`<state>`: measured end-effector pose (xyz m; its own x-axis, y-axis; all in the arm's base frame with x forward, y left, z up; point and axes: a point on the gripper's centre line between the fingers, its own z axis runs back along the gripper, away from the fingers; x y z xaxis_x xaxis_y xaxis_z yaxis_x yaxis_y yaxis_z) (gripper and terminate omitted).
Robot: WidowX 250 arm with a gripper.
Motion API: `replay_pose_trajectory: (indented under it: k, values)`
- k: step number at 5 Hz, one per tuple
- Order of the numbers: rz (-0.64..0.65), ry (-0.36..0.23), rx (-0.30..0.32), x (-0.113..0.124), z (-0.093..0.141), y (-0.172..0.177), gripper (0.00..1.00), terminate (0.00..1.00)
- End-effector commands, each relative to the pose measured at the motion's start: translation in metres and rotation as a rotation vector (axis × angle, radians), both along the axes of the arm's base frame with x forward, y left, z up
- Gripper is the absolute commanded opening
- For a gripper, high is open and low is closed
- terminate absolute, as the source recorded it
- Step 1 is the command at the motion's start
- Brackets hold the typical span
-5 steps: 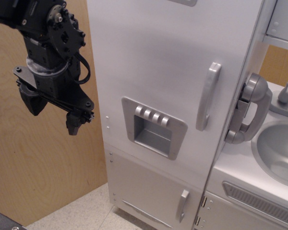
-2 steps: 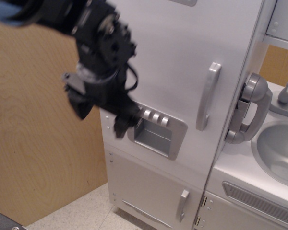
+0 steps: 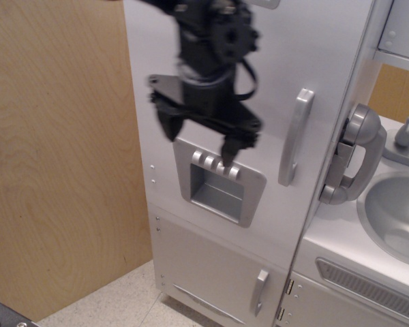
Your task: Open fridge
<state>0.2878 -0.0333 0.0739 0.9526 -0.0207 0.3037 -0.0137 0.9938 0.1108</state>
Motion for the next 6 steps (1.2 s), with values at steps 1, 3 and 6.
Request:
replay_pose_trajectory:
  k: [1, 3, 6]
  values:
    - [-0.005, -0.062, -0.031, 0.032, 0.012, -0.023, 1.0, 0.0]
    - [-0.055, -0.083, -0.062, 0.048, 0.007, -0.045, 1.0, 0.0]
    - [-0.03, -0.107, -0.074, 0.075, 0.005, -0.052, 1.0, 0.0]
